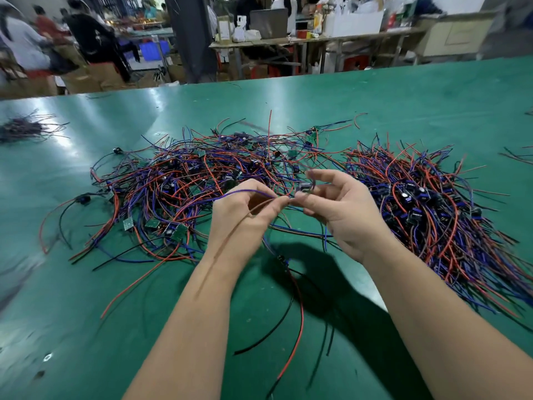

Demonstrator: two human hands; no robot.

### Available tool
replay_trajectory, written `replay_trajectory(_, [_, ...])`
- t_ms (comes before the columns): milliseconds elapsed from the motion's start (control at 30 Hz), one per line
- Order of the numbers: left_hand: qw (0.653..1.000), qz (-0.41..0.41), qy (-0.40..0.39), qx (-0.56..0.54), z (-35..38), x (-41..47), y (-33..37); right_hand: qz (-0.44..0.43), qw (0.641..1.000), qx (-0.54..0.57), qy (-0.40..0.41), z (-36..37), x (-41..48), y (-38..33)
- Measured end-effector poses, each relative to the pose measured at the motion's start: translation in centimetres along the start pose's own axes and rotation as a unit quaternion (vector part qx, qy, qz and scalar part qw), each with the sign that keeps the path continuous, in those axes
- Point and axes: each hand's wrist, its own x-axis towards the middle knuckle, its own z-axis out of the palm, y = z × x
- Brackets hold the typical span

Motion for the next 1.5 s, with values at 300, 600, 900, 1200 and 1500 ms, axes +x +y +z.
replay_trajectory(300, [0.916, -0.053, -0.366, 0.156, -0.6, -0.7, -0.1, 0.007, 0.978, 0.206, 0.042, -2.4, 0.7, -2.9])
replay_trajectory(600, [0.936, -0.097, -0.234, 0.243, -2.7, 0.6, -1.7, -0.036, 0.964, 0.26, 0.043, -2.9, 0.3, -4.1])
replay_trajectory(900, [0.986, -0.166, 0.012, -0.02, -3.2, 1.5, -0.7, 0.018, 0.947, 0.316, -0.061, -3.2, 0.0, -4.6])
replay_trajectory(1200, [0.909, -0.26, -0.153, -0.288, -1.3, 0.3, 3.3, 0.034, 0.981, 0.14, -0.133, -0.9, -0.8, -2.5])
replay_trajectory(1500, [0.846, -0.306, -0.188, -0.394, 0.2, -0.1, 3.1, -0.06, 0.992, -0.055, -0.092, -0.1, -0.8, -1.3])
